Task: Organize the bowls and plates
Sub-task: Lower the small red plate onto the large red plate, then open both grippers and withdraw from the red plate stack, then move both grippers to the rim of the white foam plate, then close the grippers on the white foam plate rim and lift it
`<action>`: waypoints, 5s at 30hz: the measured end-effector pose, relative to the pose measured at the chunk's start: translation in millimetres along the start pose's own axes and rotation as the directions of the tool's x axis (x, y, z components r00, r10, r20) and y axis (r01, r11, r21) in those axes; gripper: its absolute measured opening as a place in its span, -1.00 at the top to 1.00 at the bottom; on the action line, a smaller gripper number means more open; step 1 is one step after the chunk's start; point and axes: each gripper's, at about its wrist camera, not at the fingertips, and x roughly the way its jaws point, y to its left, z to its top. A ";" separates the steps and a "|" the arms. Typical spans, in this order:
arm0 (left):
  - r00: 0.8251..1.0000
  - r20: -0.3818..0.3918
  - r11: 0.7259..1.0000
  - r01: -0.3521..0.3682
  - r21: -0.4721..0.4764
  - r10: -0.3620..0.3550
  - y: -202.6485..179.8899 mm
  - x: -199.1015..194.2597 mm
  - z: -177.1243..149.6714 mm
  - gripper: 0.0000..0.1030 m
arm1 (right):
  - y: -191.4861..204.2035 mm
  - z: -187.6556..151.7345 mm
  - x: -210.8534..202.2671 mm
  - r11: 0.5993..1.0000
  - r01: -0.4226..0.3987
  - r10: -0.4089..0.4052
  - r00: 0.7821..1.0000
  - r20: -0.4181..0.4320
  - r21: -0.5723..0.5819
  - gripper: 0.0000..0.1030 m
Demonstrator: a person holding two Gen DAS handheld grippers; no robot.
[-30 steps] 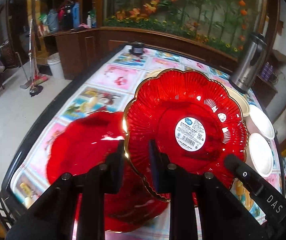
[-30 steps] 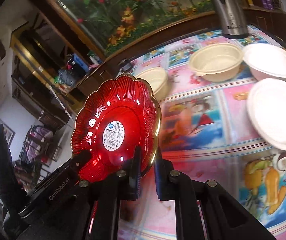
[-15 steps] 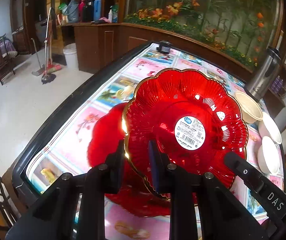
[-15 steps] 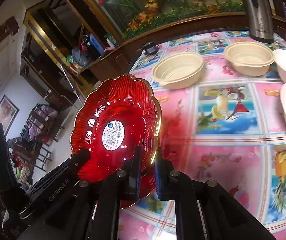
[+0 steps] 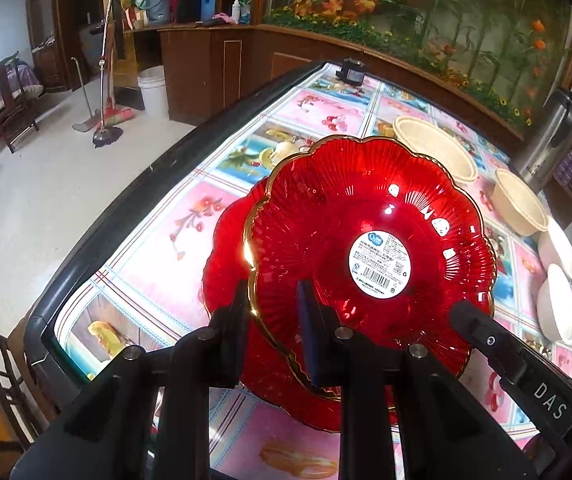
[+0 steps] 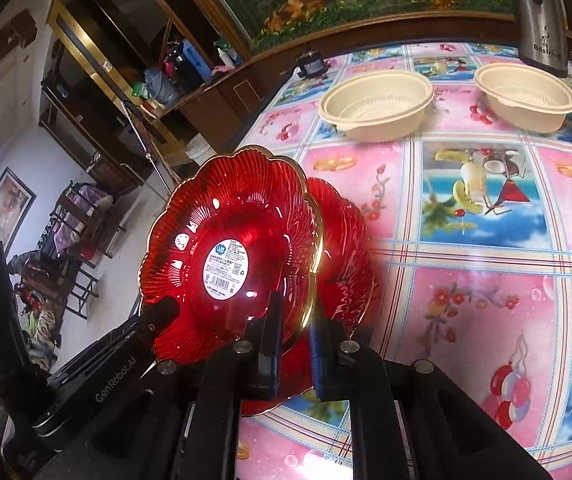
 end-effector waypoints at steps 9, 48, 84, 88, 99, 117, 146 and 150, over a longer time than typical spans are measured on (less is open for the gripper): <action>0.999 -0.049 1.000 -0.024 0.000 0.024 4.4 13.8 -3.0 0.60 | -2.8 -1.1 18.1 1.000 0.023 -0.022 0.998 -0.060 0.003 0.78; 0.994 -0.101 0.999 -0.044 -0.004 0.044 8.1 18.9 3.3 0.55 | 16.7 8.1 28.7 0.999 0.032 -0.040 0.982 -0.183 -0.042 0.10; 0.990 0.141 0.996 -0.012 0.089 -0.001 -52.3 -38.2 -0.4 -0.51 | -46.4 -2.5 -46.3 0.993 -0.036 0.036 0.999 0.004 0.117 -0.78; 0.992 0.124 0.991 0.010 0.134 -0.026 -73.5 -35.6 -3.8 -0.50 | -66.4 -6.7 -54.6 0.988 -0.042 0.041 0.999 0.009 0.151 -0.98; 0.986 -0.001 0.938 0.162 0.305 -0.169 -166.8 -21.1 -17.0 -0.50 | -137.2 -24.3 -110.1 0.968 -0.010 -0.005 0.998 0.058 0.250 -0.99; 0.933 -0.207 0.886 0.347 0.307 -0.294 -289.0 24.2 -18.6 -0.49 | -299.4 -16.2 -170.6 0.821 -0.019 -0.101 0.979 0.178 0.570 -0.98; 0.935 -0.203 0.854 0.351 0.384 -0.292 -303.9 24.0 -35.5 0.78 | -292.4 -6.5 -136.4 0.848 0.043 -0.135 0.981 0.137 0.528 0.82; 0.932 -0.194 0.859 0.358 0.365 -0.306 -287.1 15.7 -36.1 0.78 | -274.5 -11.4 -141.4 0.867 0.043 -0.134 0.980 0.148 0.497 0.82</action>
